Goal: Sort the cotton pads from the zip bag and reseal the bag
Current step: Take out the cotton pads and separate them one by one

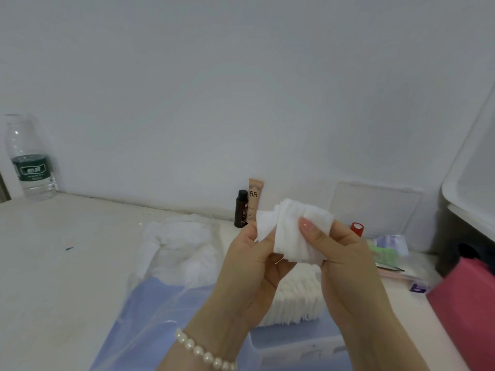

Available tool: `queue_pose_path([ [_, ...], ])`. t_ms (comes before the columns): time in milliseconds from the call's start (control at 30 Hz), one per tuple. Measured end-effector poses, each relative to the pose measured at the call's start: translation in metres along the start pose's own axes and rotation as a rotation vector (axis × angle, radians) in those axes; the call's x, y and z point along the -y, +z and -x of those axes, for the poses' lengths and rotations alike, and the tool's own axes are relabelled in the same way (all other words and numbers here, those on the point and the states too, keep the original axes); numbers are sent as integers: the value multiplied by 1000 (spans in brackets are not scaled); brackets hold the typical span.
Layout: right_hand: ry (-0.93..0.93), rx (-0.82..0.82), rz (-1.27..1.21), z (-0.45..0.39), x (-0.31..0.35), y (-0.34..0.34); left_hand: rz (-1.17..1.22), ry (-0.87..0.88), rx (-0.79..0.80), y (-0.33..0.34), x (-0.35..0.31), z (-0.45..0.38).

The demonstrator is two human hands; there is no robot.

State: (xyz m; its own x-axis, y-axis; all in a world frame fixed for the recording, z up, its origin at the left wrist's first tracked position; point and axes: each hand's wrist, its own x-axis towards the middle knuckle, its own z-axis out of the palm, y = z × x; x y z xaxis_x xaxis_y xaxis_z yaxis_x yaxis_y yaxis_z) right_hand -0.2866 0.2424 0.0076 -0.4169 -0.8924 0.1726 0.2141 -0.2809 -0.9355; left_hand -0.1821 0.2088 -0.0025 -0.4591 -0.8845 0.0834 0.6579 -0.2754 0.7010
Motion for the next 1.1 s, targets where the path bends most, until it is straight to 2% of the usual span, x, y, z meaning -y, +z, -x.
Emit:
queue_pose_path([
  [300,-98,-81,181,-3,-7,-4,-53,-58,-20,-4,0,-1],
  [467,-185,-69,274,-3,-7,-4,-79,-68,-17,-6,-2,-1],
  [700,-232,-43,292,-1,-4,-2,-62,-88,-14,-9,-5,-1],
  [933,-340,-113,344,3,-5,3,-57,-86,-10,-9,-5,-1],
  [1000,-340,-172,243,3,-4,2,-47,-80,-17,-7,-5,0],
  [1100,-223,-217,-18,-1,1,-6,-53,-65,-39,-7,-3,-1],
])
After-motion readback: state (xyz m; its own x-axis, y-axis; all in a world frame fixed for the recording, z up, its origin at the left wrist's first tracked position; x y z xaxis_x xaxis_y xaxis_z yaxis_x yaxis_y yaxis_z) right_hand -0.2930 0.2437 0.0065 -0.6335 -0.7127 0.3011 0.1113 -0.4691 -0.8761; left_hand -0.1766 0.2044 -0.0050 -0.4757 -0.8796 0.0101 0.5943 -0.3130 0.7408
